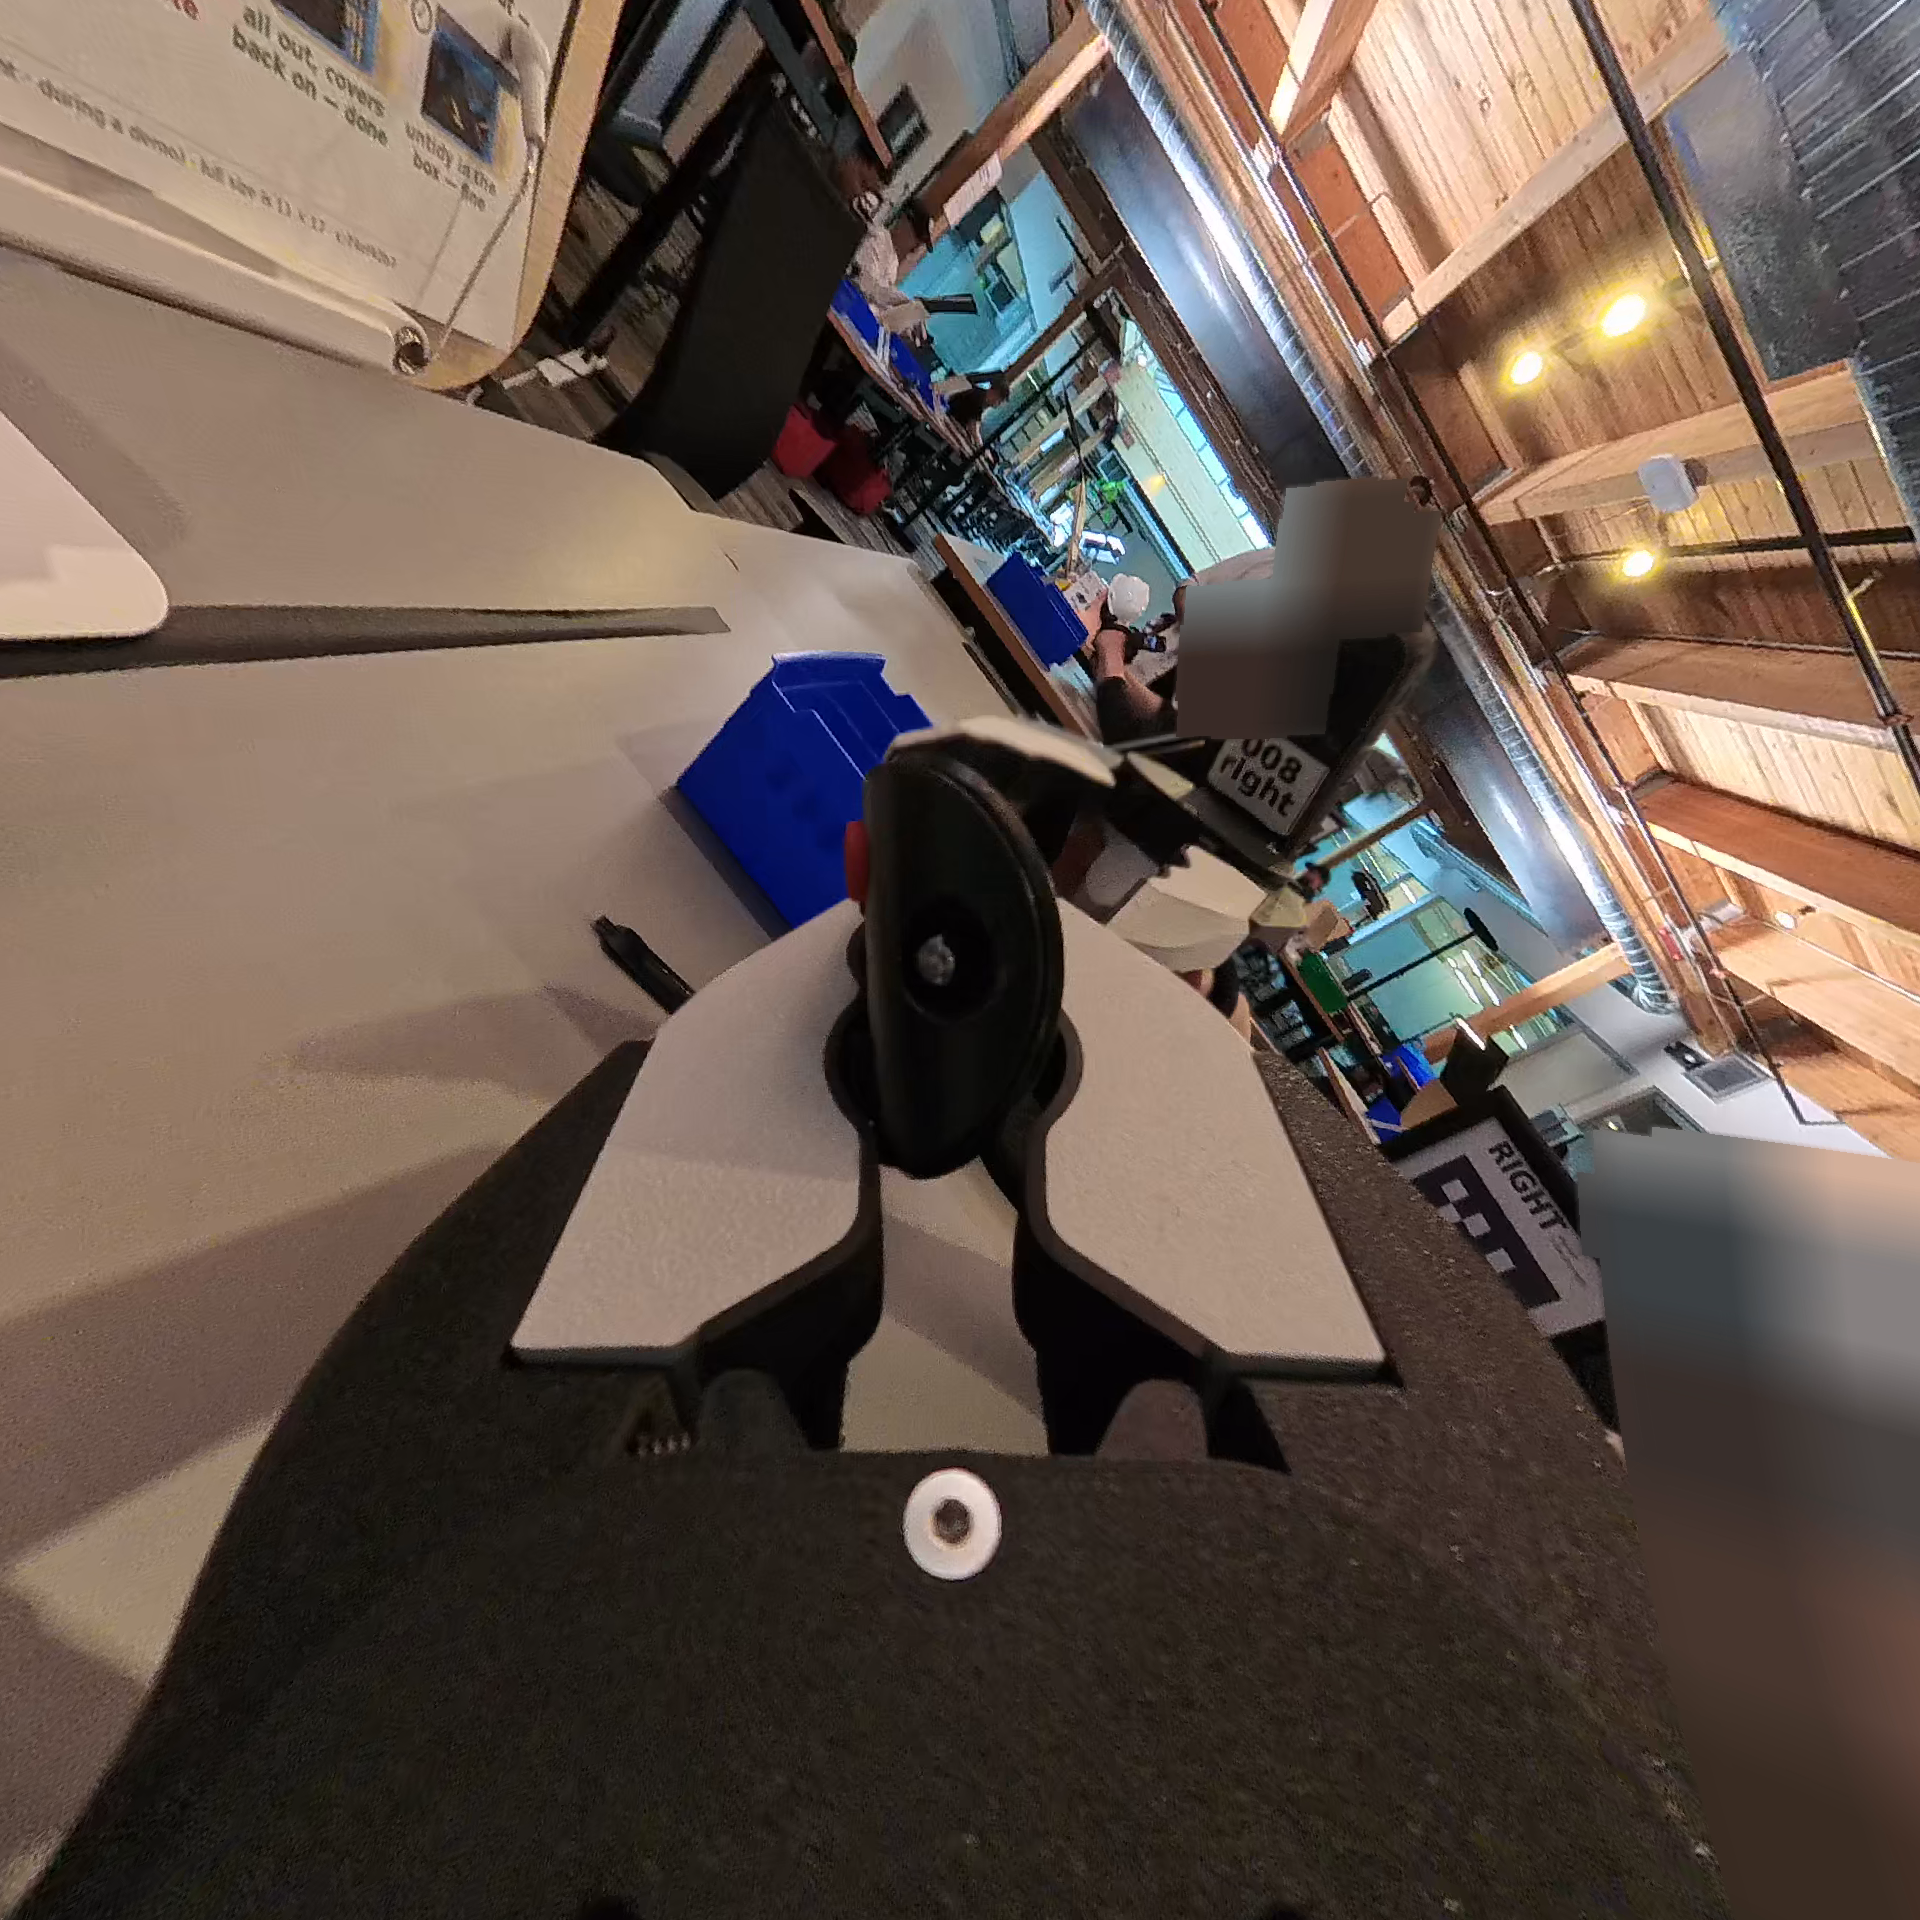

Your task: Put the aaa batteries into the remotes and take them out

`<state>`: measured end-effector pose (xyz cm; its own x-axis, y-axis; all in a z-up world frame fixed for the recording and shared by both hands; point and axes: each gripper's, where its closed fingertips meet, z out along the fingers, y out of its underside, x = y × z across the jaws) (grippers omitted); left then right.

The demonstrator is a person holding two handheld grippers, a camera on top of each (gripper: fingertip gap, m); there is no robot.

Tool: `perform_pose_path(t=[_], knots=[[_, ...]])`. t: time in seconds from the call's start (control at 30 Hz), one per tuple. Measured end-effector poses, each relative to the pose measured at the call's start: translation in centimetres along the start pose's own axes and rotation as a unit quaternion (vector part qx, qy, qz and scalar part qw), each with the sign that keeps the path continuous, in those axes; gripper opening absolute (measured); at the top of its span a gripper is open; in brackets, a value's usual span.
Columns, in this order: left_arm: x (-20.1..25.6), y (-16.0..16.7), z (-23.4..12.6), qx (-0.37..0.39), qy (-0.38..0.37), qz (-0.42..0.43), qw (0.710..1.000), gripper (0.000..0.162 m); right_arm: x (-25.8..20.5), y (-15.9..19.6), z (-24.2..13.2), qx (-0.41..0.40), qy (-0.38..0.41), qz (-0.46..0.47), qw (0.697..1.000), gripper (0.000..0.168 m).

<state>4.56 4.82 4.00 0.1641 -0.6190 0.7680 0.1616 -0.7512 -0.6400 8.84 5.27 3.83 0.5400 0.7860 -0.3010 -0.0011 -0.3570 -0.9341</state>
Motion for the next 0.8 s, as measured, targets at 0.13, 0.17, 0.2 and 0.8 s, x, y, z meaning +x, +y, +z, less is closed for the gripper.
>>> perform_pose_path(t=[0.13, 0.17, 0.2, 0.8], knots=[[-0.7, -0.8, 0.2, 0.041, -0.036, 0.028, 0.998, 0.025, 1.6, 1.2, -0.6, 0.026, 0.034, 0.144, 0.989, 0.105], [-0.9, -0.9, 0.2, 0.051, -0.047, 0.036, 0.997, 0.025, 1.9, 1.6, -0.5, 0.024, 0.042, 0.17, 0.984, 0.113], [-1.0, -1.0, 0.3, 0.06, -0.057, 0.044, 0.996, 0.025, 2.0, 2.1, -0.3, 0.021, 0.05, 0.191, 0.98, 0.119], [-1.1, -0.9, 1.5, 0.113, -0.1, 0.087, 0.985, 0.025, 3.0, 2.9, 2.5, 0.006, 0.105, 0.217, 0.971, 0.125]])
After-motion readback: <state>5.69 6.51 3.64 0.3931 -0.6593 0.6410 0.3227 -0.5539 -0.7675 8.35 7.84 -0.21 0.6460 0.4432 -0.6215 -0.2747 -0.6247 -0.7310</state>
